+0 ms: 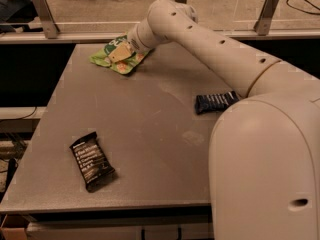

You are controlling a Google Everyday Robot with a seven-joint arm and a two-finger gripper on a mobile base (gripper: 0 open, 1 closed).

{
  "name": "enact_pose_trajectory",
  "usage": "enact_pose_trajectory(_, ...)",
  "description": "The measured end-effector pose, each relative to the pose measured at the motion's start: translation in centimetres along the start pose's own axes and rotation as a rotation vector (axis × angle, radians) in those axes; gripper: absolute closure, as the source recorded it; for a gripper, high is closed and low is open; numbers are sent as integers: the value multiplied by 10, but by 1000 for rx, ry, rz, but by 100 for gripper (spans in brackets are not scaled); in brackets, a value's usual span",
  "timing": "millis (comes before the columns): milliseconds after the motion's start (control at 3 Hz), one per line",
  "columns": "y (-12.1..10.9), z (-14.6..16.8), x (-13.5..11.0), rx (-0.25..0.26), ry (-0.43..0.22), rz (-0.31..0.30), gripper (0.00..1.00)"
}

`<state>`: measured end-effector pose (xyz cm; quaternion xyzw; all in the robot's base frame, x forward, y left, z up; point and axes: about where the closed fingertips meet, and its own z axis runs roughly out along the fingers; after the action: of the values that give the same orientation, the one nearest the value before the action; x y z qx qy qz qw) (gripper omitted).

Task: Move green rice chip bag near rxbar chocolate

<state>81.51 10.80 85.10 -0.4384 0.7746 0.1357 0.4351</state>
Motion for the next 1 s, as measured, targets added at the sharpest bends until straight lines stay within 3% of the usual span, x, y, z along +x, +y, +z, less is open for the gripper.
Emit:
enact_pose_trajectory(333,0,-1,-2,0,0,0,86)
enact_pose_trajectory(667,-1,-2,-2,0,0,0,100)
enact_pose_trajectory(1000,0,-2,-2,0,0,0,100)
